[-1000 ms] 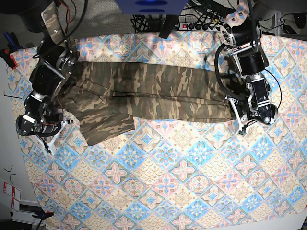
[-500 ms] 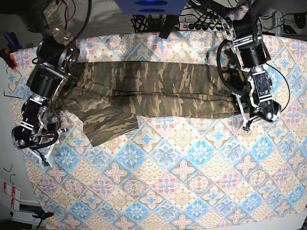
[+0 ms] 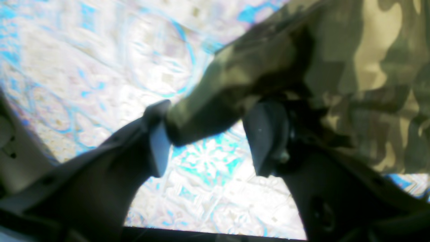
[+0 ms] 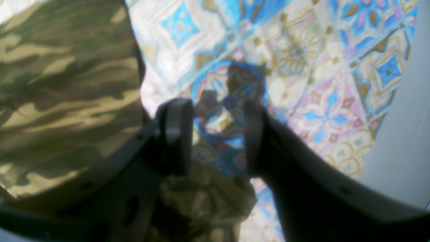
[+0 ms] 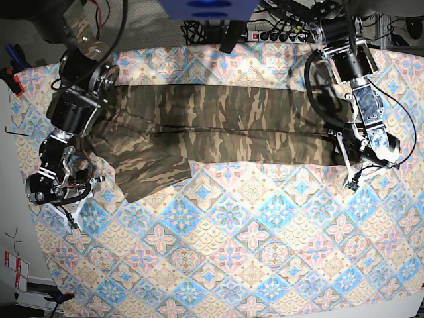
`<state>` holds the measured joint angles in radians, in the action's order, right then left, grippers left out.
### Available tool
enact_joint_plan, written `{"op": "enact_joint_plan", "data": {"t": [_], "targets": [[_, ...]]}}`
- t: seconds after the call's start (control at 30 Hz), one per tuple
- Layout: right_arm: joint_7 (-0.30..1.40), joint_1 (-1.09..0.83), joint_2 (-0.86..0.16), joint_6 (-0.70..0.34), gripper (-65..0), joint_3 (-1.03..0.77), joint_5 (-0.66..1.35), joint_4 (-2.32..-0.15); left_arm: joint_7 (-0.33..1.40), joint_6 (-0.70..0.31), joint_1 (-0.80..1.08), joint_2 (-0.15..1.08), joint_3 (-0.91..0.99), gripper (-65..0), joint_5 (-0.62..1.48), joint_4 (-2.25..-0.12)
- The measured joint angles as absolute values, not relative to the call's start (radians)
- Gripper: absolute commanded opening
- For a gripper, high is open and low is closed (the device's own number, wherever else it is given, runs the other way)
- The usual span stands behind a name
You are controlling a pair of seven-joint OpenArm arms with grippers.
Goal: Fold the T-shirt properly
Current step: 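Open both grippers and move them to the shirt's ends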
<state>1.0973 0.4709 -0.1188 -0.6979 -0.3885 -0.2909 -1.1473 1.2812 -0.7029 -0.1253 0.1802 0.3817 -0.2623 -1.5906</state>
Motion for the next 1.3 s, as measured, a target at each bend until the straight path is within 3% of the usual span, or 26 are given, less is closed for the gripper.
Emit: {"op": "enact_joint_plan", "data": {"t": [0.33,0.57,0.77,1.0,1.3], "targets": [[1.093,0.471,-0.098,-0.699,-40.9,-0.271,-0.287,-1.147,1.286,-0.704,0.014,0.179,0.385,-27.8,-0.261,-1.8],[1.088,0.468,-0.089,-0.699,-40.9,-0.271,-0.287,-1.145,1.296,-0.699,0.013,0.132,0.618,-28.1,-0.246,-1.854],[1.023,0.476,-0.092,-0.699,-40.6,-0.271,-0.289,-1.109,1.291,-0.703,0.006,0.128,0.722,-27.8,-0.09,-1.883],[0.914,0.521,-0.092,-0.699,-25.6,-0.24,-0.297,-0.873,1.29,-0.704,0.005,0.128,0.715,-27.8,-0.071,-1.883],[0.761,0.545,-0.092,-0.696,-24.6,-0.238,-0.298,-0.702,1.291,-0.703,0.008,0.142,0.716,-27.8,-0.078,-1.883]]}}
